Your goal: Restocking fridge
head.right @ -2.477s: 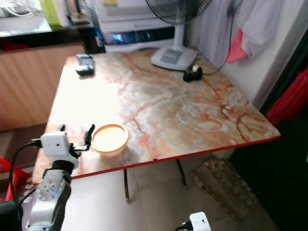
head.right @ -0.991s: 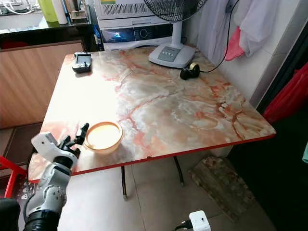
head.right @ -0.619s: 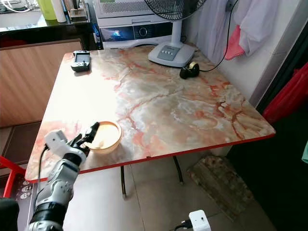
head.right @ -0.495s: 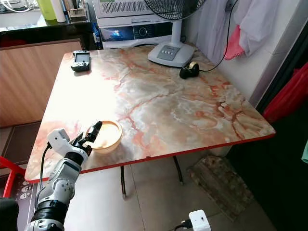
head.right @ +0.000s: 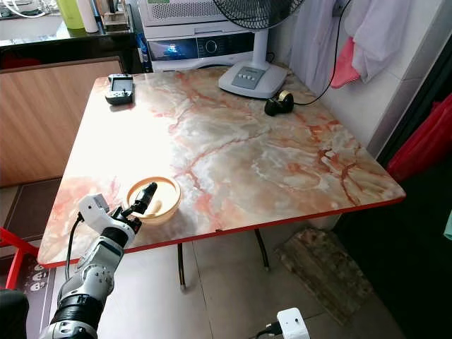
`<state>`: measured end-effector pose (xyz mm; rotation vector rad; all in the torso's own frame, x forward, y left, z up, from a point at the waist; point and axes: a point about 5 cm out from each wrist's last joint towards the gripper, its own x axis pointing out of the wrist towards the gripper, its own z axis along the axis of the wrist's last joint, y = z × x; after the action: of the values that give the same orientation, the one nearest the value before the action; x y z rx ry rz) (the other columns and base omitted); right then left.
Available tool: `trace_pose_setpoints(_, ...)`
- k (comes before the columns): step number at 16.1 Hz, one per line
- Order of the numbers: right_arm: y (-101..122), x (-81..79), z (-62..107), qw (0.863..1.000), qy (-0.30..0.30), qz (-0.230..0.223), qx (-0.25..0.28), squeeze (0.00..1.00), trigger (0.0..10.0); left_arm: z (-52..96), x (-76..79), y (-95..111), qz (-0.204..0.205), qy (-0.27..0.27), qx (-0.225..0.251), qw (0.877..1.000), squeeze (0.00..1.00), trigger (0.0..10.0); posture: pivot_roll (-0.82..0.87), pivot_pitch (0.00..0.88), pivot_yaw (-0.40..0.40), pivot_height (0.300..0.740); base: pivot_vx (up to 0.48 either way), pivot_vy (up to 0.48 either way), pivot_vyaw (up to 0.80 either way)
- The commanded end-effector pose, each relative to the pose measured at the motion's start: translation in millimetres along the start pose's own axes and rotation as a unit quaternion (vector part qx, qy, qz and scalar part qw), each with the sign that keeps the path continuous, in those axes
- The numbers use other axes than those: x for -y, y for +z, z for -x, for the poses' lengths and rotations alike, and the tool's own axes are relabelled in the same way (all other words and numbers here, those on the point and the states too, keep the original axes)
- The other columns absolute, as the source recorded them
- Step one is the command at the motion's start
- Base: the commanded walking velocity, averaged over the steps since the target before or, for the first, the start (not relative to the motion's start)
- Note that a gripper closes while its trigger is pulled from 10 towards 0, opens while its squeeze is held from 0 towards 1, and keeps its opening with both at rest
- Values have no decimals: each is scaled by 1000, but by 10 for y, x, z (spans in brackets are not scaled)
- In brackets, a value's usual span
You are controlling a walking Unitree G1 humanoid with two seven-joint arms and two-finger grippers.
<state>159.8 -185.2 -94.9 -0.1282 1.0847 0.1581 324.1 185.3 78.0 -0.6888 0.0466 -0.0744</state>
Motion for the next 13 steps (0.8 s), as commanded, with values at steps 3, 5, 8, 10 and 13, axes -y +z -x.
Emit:
trace_pose_setpoints(3, 11, 1, -1, 1000, 0, 6, 2, 0, 10000, -39, 16, -21, 5, -1, 0, 1000, 0, 4588, -22, 0, -12, 740, 0, 0, 0)
trace_pose_setpoints(5, 14, 8, 0, 1000, -1, 6, 2, 0, 10000, -58, 26, -28, 5, 0, 1, 1000, 0, 0, -24, 0, -19, 740, 0, 0, 0)
trace_pose_setpoints(8, 18, 20, 1, 1000, -2, 8, 2, 0, 10000, -68, 30, -21, -1, 1, 6, 1000, 0, 0, -25, 0, -24, 740, 0, 0, 0)
trace_pose_setpoints(10, 19, 26, 2, 1000, -2, 9, 1, 0, 10000, -69, 24, -16, -2, 1, 8, 1000, 0, 0, -24, 0, -27, 740, 0, 0, 0)
trace_pose_setpoints(13, 24, 32, 2, 1000, -2, 11, 0, 0, 10000, -68, 5, -1, 0, 6, 16, 1000, 0, 0, -26, 0, -28, 740, 0, 0, 0)
